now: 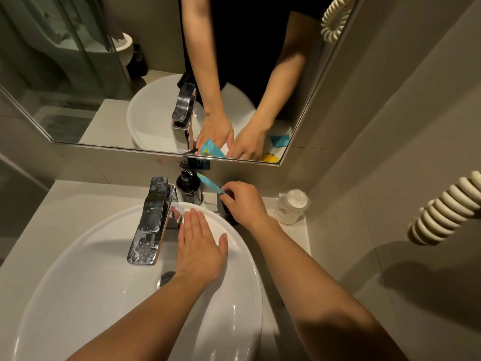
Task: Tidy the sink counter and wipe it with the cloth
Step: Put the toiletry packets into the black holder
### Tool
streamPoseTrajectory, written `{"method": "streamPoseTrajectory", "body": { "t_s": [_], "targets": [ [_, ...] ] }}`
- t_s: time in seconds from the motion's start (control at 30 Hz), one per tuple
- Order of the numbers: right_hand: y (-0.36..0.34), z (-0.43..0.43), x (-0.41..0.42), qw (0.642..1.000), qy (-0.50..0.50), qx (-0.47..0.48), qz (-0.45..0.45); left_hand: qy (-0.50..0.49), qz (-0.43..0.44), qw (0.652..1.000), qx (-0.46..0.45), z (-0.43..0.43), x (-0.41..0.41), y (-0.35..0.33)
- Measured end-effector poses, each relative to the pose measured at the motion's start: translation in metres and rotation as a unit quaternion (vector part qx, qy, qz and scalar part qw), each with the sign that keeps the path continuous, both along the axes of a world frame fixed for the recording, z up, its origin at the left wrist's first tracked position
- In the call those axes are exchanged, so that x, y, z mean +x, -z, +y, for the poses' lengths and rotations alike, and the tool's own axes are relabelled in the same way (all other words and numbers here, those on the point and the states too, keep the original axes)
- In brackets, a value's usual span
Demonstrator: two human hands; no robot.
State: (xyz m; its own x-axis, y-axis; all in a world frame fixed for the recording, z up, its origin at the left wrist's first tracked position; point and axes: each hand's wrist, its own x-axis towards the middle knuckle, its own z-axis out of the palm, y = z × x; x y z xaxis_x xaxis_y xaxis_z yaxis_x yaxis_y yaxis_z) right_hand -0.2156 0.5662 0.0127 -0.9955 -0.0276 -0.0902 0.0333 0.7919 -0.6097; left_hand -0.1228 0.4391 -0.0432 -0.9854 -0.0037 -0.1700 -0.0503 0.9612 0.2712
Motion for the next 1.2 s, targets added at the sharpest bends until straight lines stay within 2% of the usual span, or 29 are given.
{"method": "streamPoseTrajectory", "body": {
  "t_s": [0.17,0.3,0.47,0.63,0.77,0.9,1.0,1.1,1.2],
  "targets": [
    [-0.006,0.014,-0.003,0.986,0.053,-0.157,-0.005,0.003,-0.004,1.000,-0.004,0.000,-0.001,-0.001],
    [-0.003,0.016,-0.011,0.983,0.069,-0.169,-0.024,0.001,-0.005,1.000,-0.010,0.000,-0.001,0.000],
    [-0.005,0.015,-0.019,0.992,0.045,-0.105,-0.061,0.002,-0.005,1.000,-0.018,0.000,-0.001,0.000],
    [-0.006,0.017,-0.018,0.991,0.068,-0.096,-0.061,0.002,-0.008,1.000,-0.009,0.000,0.000,-0.002],
    [-0.011,0.024,-0.008,0.983,0.098,-0.148,-0.050,0.003,-0.009,1.000,-0.011,0.000,-0.001,0.000],
    [-0.019,0.053,0.022,0.961,0.174,-0.213,-0.003,0.008,-0.006,1.000,-0.011,-0.001,-0.002,0.000],
    [-0.001,0.083,0.058,0.954,0.231,-0.187,-0.032,0.009,-0.005,1.000,-0.012,-0.002,-0.002,0.002],
    [0.025,0.101,0.089,0.961,0.245,-0.069,-0.110,0.009,-0.008,1.000,-0.014,-0.001,-0.001,0.003],
    [0.041,0.104,0.108,0.951,0.249,-0.013,-0.181,0.008,-0.011,1.000,-0.017,0.000,-0.001,0.002]
  ]
}}
